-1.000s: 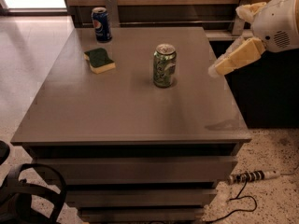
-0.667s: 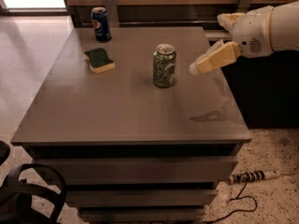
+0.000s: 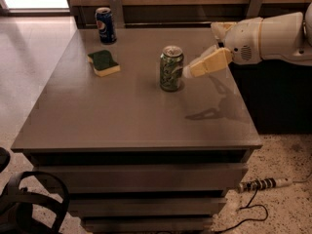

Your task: Knock green can over

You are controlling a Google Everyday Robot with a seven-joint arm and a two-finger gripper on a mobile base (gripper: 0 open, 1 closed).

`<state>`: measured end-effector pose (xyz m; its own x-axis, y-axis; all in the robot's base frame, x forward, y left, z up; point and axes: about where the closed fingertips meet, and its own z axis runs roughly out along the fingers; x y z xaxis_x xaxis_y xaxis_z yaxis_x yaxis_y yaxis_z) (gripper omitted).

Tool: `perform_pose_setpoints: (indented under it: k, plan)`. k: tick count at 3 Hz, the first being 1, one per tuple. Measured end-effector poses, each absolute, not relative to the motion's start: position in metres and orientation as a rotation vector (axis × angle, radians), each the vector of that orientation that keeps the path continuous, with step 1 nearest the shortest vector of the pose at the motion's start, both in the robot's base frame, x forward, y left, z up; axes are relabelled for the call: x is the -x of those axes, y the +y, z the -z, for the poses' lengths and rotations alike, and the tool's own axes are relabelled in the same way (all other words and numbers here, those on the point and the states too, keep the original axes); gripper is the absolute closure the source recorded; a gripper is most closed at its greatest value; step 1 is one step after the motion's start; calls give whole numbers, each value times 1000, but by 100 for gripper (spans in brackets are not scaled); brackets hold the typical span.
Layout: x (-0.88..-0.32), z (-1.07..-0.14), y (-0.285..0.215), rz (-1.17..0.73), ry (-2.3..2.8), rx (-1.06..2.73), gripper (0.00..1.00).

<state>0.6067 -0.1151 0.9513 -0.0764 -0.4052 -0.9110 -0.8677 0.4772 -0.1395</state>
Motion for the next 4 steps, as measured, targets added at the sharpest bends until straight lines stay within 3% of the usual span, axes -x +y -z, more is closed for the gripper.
perform_pose_setpoints:
  k: [4]
  plan:
    - [-647, -892, -92, -724, 1546, 929, 0]
